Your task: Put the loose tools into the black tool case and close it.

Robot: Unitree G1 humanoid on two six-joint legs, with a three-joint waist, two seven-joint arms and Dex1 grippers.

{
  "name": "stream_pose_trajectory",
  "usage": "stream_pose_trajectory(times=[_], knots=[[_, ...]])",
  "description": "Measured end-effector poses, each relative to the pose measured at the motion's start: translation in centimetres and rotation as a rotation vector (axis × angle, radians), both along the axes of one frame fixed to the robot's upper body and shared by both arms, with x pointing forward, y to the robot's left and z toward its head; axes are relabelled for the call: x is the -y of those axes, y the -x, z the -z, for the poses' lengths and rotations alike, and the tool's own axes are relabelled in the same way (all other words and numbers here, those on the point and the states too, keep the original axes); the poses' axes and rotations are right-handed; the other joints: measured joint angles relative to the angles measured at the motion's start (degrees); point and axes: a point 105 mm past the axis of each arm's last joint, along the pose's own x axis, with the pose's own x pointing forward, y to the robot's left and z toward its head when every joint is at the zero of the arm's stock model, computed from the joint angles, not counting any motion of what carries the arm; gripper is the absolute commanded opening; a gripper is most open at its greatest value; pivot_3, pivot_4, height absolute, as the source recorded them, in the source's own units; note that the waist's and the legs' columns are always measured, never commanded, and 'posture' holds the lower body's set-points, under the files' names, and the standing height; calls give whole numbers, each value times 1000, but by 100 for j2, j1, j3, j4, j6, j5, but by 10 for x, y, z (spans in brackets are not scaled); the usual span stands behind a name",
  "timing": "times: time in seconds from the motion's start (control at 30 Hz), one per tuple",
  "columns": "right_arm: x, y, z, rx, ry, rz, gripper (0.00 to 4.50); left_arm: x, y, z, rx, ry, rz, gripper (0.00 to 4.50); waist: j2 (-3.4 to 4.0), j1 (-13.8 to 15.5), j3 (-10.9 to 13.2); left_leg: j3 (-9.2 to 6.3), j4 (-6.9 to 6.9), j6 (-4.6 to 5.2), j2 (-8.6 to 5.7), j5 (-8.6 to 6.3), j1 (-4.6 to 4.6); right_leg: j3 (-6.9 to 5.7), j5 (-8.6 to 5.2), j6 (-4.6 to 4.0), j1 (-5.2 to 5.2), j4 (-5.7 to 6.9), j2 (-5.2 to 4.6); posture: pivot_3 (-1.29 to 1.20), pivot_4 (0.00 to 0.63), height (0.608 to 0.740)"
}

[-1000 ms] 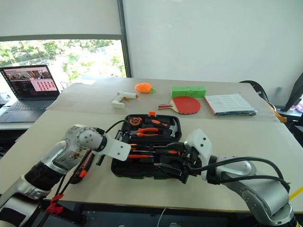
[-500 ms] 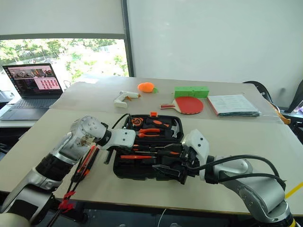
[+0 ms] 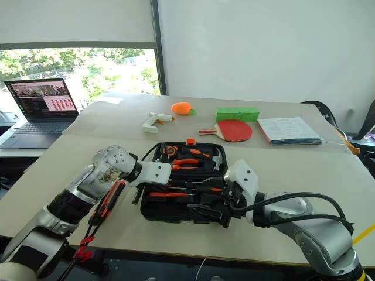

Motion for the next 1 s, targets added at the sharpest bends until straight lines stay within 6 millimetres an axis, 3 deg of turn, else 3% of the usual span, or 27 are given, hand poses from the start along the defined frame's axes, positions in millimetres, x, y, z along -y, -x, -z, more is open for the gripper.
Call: stream_pose_trajectory(times=[0.37,0.7,0.83,1.0], knots=[[1,1,4,-15,0,8,4500,-5,14,9,38,-42,51,53,1,-17,-1,0,-5,6,1,-3,1,0,0,0,5,-15,1,0,150,736],[2,0,5,-20,2,8,4500,-7,14,13,121,-75,101,53,2,3,-1,0,-4,8,1,-5,1,-2,1,1,8,-21,0,0,150,736],[2,1,6,-24,5,0,4500,-1,11,12,39,-8,50,53,1,16,0,1,-1,8,1,-5,-1,-2,2,3,7,-20,0,0,150,736],[2,1,7,-28,11,-7,4500,13,10,-7,-88,122,14,53,0,10,0,-1,0,8,0,-5,-7,-3,3,4,5,-21,0,0,150,736]])
